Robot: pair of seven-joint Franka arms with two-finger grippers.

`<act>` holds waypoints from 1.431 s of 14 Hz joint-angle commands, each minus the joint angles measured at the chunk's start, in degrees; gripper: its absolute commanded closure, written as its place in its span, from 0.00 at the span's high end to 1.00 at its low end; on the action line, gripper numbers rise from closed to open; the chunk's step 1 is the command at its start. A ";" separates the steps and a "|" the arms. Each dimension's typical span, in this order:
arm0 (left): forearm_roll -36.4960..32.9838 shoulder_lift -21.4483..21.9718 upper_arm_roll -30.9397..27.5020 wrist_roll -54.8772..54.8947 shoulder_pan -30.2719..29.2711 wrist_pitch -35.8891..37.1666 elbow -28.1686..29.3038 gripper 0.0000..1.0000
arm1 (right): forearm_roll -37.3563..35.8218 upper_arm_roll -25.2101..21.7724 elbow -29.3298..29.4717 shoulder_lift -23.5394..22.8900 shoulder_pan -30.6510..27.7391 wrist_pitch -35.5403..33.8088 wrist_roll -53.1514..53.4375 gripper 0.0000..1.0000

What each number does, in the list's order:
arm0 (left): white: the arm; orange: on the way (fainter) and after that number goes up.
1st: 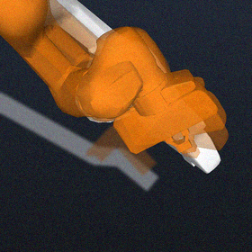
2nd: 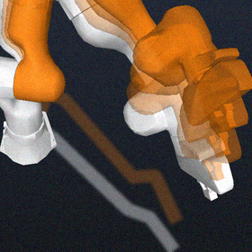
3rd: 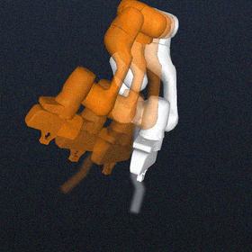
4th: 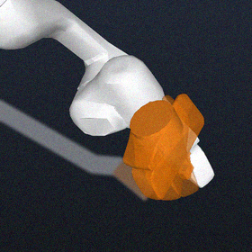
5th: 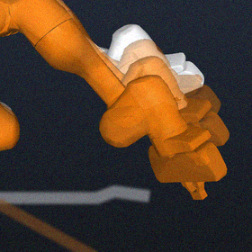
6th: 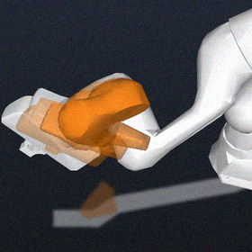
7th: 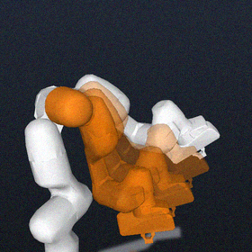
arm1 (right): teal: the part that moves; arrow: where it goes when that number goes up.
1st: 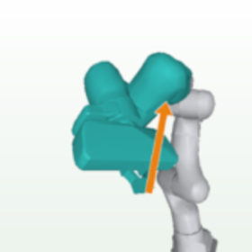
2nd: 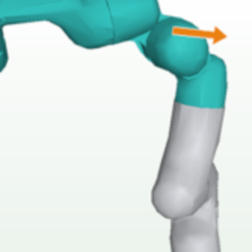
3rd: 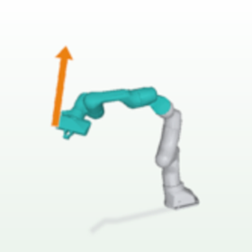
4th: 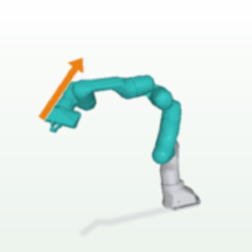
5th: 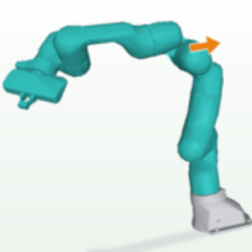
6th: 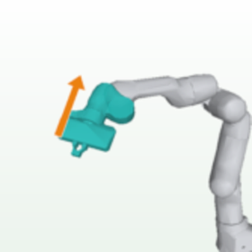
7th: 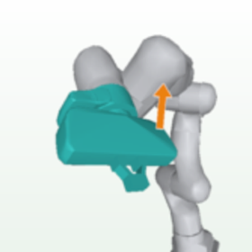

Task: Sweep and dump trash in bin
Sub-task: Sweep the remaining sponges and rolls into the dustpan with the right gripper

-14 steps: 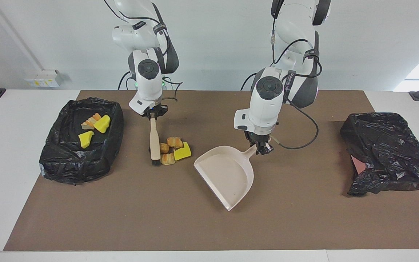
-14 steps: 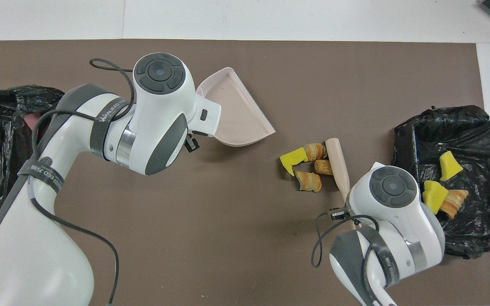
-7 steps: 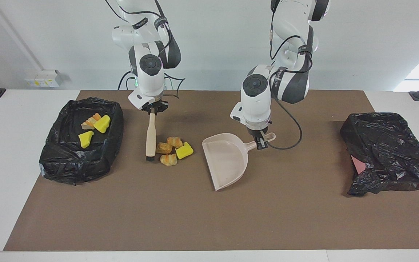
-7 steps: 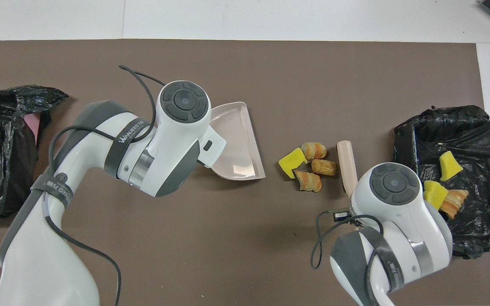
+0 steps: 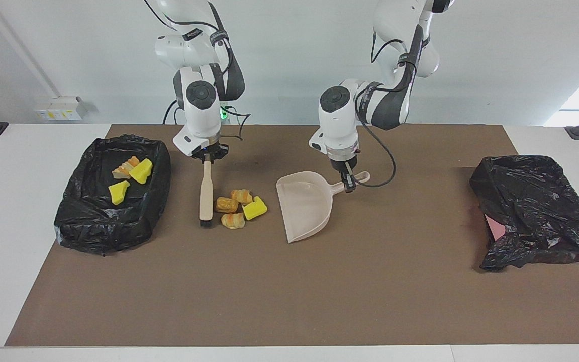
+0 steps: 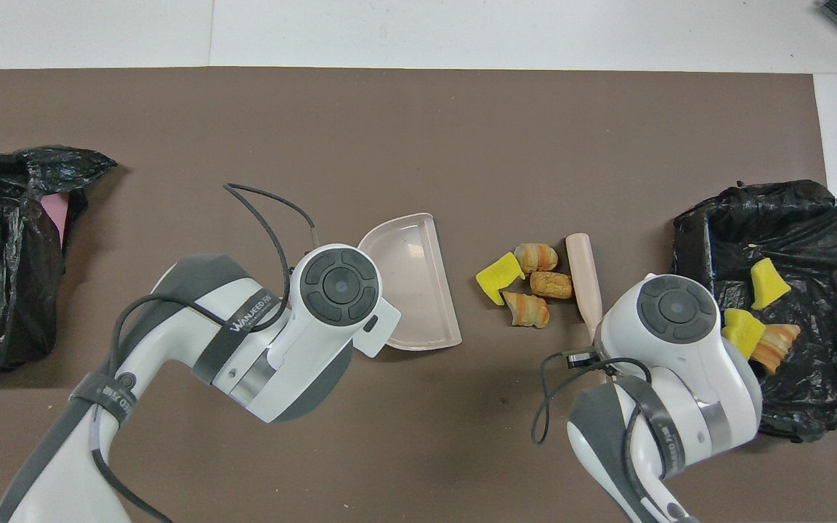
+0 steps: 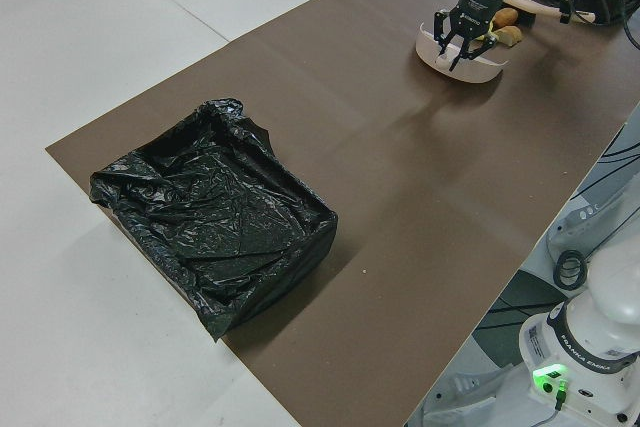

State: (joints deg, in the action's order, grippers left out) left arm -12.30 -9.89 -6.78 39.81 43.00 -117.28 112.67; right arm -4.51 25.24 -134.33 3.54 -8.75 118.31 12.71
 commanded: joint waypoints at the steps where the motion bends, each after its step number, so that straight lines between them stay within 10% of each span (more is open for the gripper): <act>1: -1.50 2.94 -0.51 -4.29 1.82 -1.55 3.87 0.00 | 1.95 0.60 2.23 -1.61 1.35 0.42 -4.53 0.00; 12: -1.41 3.30 -0.43 -5.62 2.52 -10.58 10.20 0.00 | 32.00 0.60 7.23 -5.12 8.84 -1.06 -17.01 0.00; 20: -1.15 3.82 -0.51 -2.02 -1.34 -10.00 7.84 0.00 | 18.67 1.38 10.58 13.22 8.91 -23.70 11.75 0.00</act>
State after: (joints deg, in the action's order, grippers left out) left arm -12.40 -7.57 -7.25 36.08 43.40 -127.71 120.92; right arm 16.46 24.95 -121.60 9.87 -0.98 99.04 15.31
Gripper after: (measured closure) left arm 0.687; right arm 0.736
